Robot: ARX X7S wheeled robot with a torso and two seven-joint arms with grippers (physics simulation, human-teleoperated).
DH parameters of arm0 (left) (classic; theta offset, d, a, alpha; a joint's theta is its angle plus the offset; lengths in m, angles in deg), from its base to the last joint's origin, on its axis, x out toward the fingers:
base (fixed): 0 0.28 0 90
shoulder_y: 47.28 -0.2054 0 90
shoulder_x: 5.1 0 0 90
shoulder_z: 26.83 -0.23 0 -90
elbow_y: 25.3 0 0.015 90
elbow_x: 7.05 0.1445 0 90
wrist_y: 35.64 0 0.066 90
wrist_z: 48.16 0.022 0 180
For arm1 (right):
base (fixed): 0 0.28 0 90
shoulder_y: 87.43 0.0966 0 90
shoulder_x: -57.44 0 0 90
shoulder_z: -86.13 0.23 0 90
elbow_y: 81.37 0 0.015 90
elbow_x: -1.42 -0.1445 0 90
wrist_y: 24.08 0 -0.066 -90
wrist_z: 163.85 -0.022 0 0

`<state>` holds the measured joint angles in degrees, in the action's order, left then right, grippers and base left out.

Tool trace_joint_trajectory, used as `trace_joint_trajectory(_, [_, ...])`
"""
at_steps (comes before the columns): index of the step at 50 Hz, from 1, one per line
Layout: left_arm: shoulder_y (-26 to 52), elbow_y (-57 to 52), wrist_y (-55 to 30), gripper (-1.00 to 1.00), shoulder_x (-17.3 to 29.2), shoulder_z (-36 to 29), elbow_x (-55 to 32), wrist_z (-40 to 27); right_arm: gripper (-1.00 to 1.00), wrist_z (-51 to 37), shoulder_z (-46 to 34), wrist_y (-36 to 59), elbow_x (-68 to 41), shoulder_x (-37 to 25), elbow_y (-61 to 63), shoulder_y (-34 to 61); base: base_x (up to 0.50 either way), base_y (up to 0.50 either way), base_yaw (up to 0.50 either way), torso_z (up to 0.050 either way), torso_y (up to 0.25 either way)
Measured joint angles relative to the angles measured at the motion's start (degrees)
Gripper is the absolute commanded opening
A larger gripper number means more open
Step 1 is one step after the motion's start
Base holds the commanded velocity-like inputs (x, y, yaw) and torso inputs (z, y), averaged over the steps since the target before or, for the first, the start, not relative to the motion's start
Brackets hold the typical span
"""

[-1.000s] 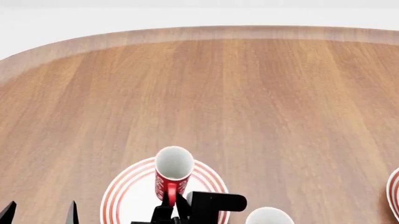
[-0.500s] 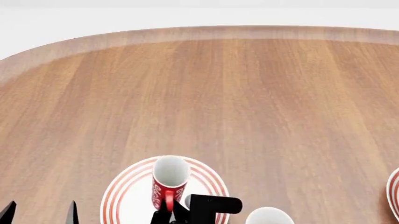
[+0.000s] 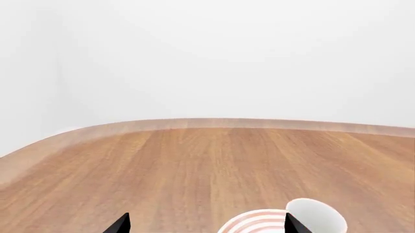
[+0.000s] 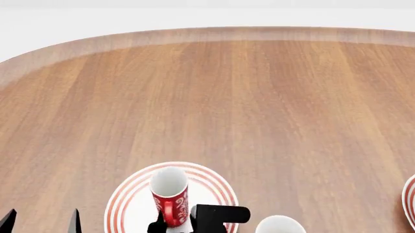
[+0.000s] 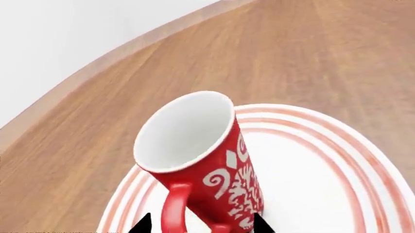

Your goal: Put the red mug on the left plate.

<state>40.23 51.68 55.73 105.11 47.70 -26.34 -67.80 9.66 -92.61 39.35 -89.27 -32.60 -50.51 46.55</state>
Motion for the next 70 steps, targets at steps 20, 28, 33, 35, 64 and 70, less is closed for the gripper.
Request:
trace_joint_trajectory(20, [-0.1,-0.5,0.0,1.00,0.4,-0.1,-0.3,-0.3,1.00,-0.1,-1.3,-1.2,-0.4,0.0,0.5,0.3,0.00,0.00,0.00,0.000,0.000])
trace_joint_trajectory(28, [-0.4,-1.2,0.0,1.00,0.6,-0.1,-0.3,-0.6,1.00,-4.0,-2.4,-3.7,2.1,-2.1,5.6,0.1,0.00,0.00,0.00,0.000,0.000])
trace_joint_trajectory(33, [-0.6,-1.7,0.0,1.00,0.8,-0.1,-0.2,-0.8,1.00,-8.4,-3.6,-5.8,4.9,-5.0,11.7,0.1,0.00,0.00,0.00,0.000,0.000])
trace_joint_trajectory(35, [-0.7,-1.9,0.0,1.00,0.9,-0.1,-0.1,-0.9,1.00,-10.4,-4.1,-6.7,6.1,-6.3,14.3,0.2,0.00,0.00,0.00,0.000,0.000])
trace_joint_trajectory(64, [-3.5,-8.1,0.1,1.00,2.9,0.2,0.5,-2.5,1.00,-39.0,-10.2,-12.7,29.7,-21.7,48.6,2.2,0.00,0.00,0.00,0.000,0.000])
trace_joint_trajectory(70, [-4.6,-10.1,0.2,1.00,3.5,0.3,0.7,-2.9,1.00,-43.6,-10.8,-12.2,34.2,-23.7,53.7,2.7,0.00,0.00,0.00,0.000,0.000])
